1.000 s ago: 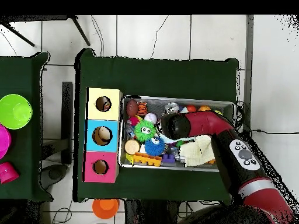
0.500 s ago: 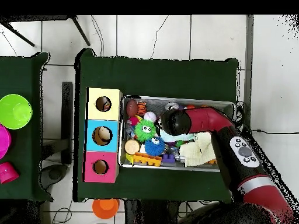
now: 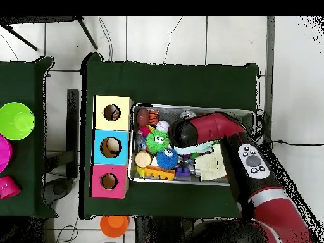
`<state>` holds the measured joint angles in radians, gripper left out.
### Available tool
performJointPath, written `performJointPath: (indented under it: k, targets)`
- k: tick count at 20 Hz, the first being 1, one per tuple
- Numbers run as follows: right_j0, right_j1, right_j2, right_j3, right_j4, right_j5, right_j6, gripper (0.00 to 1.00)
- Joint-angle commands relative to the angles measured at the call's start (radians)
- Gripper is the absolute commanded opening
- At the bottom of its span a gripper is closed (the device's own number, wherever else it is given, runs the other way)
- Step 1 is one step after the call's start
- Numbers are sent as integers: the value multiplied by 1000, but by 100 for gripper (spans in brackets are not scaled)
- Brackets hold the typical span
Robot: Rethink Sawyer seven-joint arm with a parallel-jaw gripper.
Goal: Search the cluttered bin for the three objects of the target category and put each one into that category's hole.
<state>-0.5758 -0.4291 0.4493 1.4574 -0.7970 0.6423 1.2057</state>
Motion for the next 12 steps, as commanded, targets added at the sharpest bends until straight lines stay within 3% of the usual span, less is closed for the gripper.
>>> performJointPath:
  k: [1,10,12]
  targets:
    - [87,-82,-148,-105,-183,-69,91,0]
    - [176,-124,-285,-104,-231,-215,296,0]
    - [184,-123,-302,-104,-215,-220,283,0]
